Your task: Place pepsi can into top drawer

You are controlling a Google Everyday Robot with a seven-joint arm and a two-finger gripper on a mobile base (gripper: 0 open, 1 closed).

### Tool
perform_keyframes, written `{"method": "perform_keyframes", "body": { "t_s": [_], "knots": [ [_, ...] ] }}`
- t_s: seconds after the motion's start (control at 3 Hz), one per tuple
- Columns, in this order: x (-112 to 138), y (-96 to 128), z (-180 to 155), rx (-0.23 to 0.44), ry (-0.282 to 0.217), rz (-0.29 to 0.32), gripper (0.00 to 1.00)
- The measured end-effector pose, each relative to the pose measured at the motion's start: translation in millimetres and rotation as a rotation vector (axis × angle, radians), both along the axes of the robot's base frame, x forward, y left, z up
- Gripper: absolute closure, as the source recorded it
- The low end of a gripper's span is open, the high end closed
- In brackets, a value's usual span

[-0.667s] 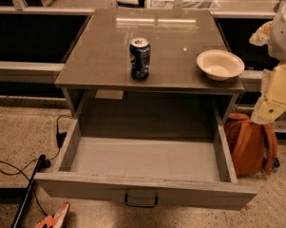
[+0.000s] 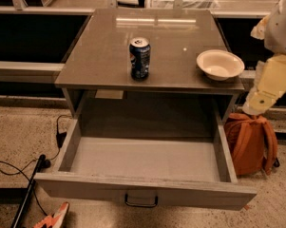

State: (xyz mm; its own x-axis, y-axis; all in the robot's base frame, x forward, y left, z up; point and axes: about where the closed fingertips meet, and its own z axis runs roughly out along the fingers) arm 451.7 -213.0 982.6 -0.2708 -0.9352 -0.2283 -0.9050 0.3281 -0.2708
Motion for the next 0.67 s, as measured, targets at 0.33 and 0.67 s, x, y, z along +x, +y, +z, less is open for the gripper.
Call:
{"method": "perform_keyframes", "body": {
  "t_s": [0.33,0.67],
  "knots": [
    [83,47,9,0.154,-0.108,0.072,0.00],
    [151,87,-2,0.383,-0.154,0.137,0.00]
  ]
}}
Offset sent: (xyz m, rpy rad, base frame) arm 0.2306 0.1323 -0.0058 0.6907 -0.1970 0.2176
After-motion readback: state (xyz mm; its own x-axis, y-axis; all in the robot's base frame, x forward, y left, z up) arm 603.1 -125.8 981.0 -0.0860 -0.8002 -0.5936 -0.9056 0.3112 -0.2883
